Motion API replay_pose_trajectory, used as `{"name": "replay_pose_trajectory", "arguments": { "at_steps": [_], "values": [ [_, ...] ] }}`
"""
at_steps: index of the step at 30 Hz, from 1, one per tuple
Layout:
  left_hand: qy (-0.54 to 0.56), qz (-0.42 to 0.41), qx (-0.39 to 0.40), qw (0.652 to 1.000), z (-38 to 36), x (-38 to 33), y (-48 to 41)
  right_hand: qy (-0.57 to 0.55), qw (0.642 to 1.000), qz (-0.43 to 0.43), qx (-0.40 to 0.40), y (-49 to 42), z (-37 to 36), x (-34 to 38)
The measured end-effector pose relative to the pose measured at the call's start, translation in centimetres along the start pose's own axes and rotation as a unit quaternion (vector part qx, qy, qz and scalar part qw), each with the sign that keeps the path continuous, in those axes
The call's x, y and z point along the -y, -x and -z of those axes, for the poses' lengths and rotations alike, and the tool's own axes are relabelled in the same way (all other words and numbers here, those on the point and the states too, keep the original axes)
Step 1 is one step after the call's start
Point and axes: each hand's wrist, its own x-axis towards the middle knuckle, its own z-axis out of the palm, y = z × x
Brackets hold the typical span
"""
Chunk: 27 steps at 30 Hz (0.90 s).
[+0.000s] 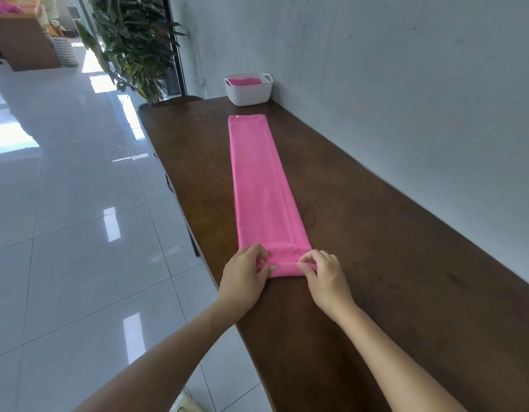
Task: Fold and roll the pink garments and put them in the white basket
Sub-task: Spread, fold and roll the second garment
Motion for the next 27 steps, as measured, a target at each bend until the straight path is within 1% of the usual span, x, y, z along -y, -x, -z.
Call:
{"name": "replay_pose_trajectory", "arguments": {
  "at_steps": [1, 3, 7, 10, 14, 17, 19, 21, 23, 27],
  "values": [
    [-0.006, -0.01, -0.007, 1.0, 0.0, 0.0, -0.2, -0.031, 0.999, -0.027, 0.007, -0.4, 0.1, 0.2],
    [-0.054, -0.063, -0.028, 0.996, -0.3, 0.2, -0.3, -0.07, 0.996, -0.062, 0.015, -1.1, 0.2, 0.3],
    [-0.159, -0.181, -0.083, 0.967, -1.3, 1.6, 0.2, -0.074, 0.993, -0.095, 0.009, -1.8, 0.1, 0.7],
    [-0.196, -0.232, -0.088, 0.949, -1.4, 3.0, 0.3, -0.045, 0.995, -0.089, -0.017, -2.0, -0.2, 0.8],
    [-0.217, -0.29, -0.082, 0.929, -1.0, 3.9, -0.4, 0.041, 0.995, -0.065, -0.068, -1.9, -1.1, 0.8],
    [-0.212, -0.286, -0.071, 0.932, -0.8, 4.0, -1.1, 0.112, 0.985, 0.006, -0.133, -1.3, -1.6, 0.6],
    [-0.196, -0.27, -0.056, 0.941, -0.7, 4.0, -1.5, 0.128, 0.979, 0.054, -0.146, -0.6, -1.6, 0.0],
    [-0.167, -0.241, -0.026, 0.956, -0.3, 4.0, -2.1, 0.127, 0.98, 0.079, -0.128, -0.1, -1.6, -0.7],
    [-0.132, -0.195, 0.005, 0.972, 0.3, 3.9, -2.5, 0.127, 0.983, 0.085, -0.104, 0.2, -1.5, -1.3],
    [-0.056, -0.107, 0.047, 0.992, 1.4, 3.2, -3.5, 0.103, 0.99, 0.062, -0.068, -0.8, -1.0, -1.2]
  ]
}}
